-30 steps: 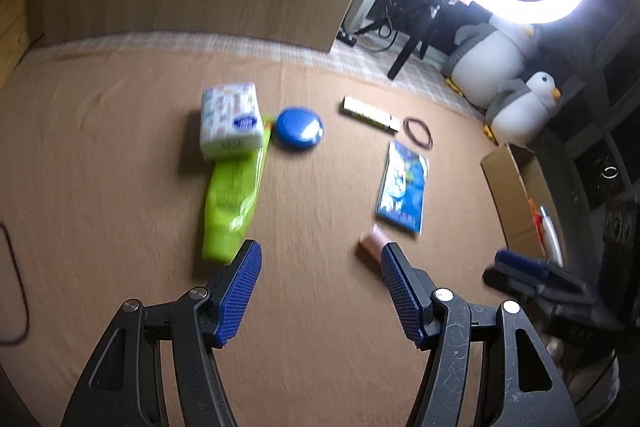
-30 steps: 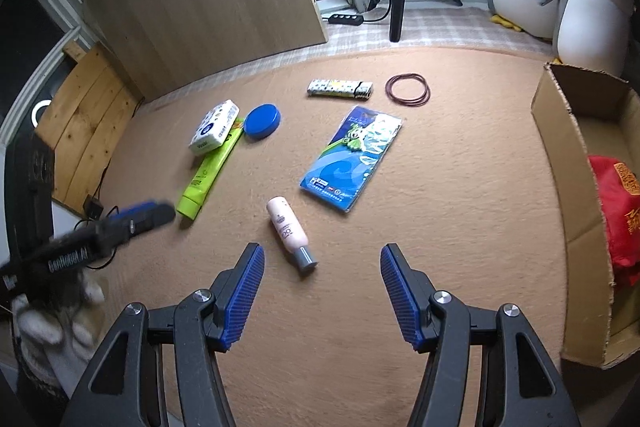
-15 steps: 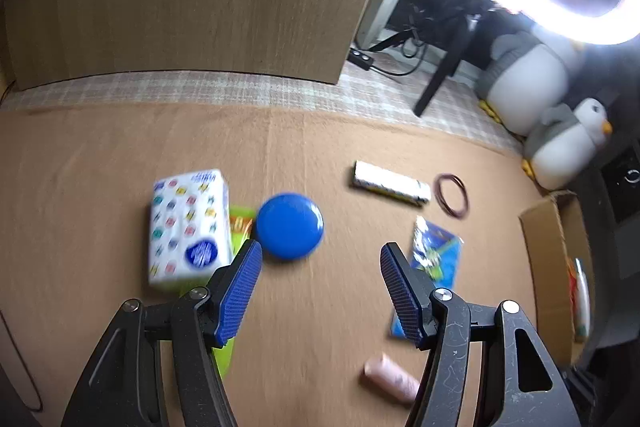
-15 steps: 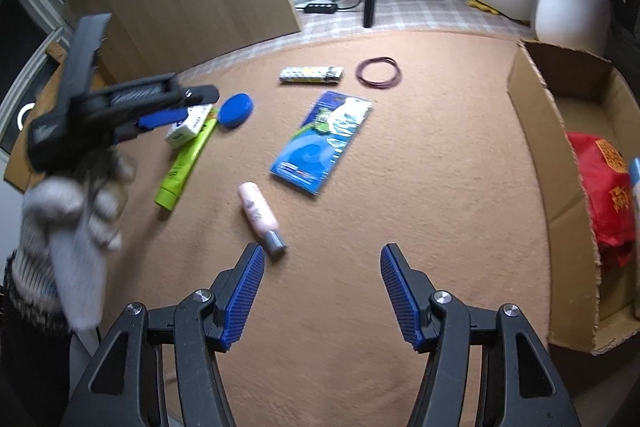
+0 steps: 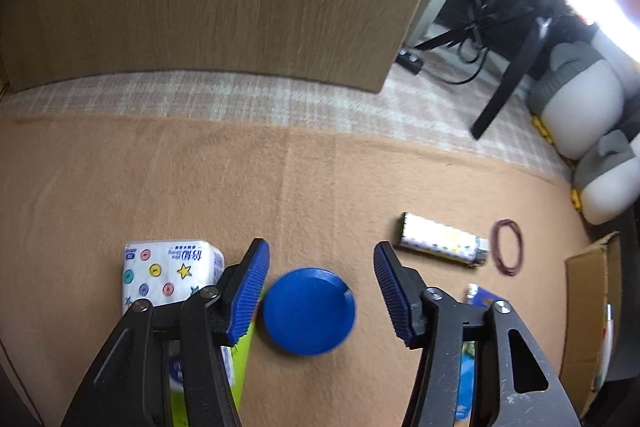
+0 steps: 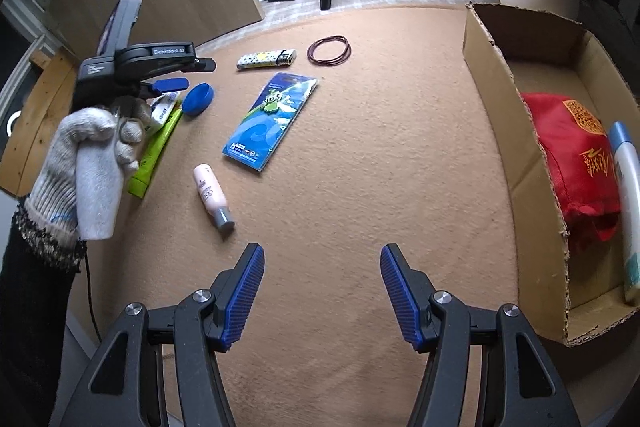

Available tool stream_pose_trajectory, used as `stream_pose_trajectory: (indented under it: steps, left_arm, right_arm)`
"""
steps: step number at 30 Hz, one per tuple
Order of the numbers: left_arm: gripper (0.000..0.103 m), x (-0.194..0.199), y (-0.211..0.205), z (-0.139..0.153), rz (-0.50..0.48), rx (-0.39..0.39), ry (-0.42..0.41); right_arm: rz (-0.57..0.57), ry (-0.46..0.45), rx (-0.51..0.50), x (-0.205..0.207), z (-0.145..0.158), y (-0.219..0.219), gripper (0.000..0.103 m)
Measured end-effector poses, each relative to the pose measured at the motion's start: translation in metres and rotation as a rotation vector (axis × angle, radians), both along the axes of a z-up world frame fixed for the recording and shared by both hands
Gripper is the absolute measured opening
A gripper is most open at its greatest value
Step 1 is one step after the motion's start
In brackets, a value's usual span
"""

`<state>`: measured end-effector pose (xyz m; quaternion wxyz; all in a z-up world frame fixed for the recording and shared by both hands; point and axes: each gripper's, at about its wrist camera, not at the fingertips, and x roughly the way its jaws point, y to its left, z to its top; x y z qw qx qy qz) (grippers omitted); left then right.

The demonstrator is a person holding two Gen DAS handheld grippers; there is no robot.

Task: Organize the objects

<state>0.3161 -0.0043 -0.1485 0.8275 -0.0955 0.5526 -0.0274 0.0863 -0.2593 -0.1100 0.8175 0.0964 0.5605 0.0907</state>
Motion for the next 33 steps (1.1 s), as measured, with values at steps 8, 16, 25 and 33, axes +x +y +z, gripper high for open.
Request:
stream_pose_trajectory:
  steps: [8,16,25,33]
  left_arm:
    - [0.044,-0.003,-0.005,-0.006,-0.052,0.038,0.003]
    - [0.044,-0.042,-0.015,-0.002,-0.132,0.048,-0.007]
    - [0.044,-0.105,-0.019,0.002,-0.204,0.041,-0.022]
    - [0.044,-0.159,-0.006,0.005,-0.229,0.03,-0.022]
  right_arm:
    - [0.001,0.009,0.013,0.005,-0.004,0.004,0.057]
    - [0.036,0.004,0.031,0.01,-0.005,0.023,0.057]
    - [0.058,0.001,0.046,0.015,-0.007,0.037,0.057]
    - [0.104,0.004,0.027,0.02,-0.014,0.053,0.057]
